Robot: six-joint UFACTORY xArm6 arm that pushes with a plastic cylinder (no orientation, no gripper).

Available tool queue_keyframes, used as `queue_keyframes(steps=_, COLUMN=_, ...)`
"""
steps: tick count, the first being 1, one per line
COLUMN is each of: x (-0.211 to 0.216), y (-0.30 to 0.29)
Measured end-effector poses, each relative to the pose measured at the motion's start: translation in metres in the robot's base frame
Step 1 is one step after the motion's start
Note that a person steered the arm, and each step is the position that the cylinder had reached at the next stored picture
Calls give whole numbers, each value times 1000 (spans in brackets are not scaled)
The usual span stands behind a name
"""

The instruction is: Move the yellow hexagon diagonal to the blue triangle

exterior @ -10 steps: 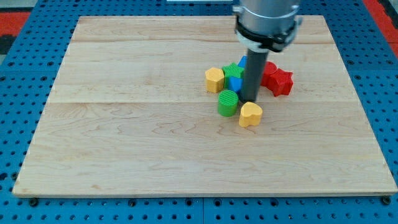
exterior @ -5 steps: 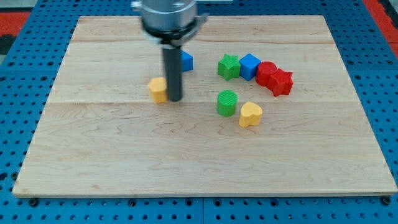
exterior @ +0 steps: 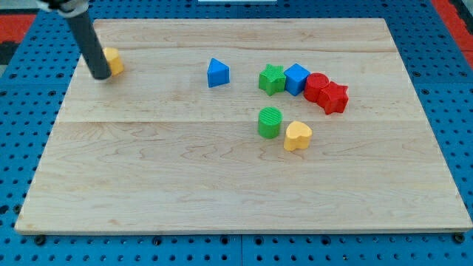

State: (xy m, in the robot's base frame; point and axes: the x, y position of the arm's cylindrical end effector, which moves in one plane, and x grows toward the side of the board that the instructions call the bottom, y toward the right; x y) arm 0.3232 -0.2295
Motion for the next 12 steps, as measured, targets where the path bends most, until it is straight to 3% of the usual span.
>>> queue_keyframes(steps=1, x=-45, y=4)
queue_keyframes(steps=3, x=-31, y=31)
queue_keyframes(steps=4, x=-54, y=21)
queue_keyframes(steps=12, x=-57, y=31)
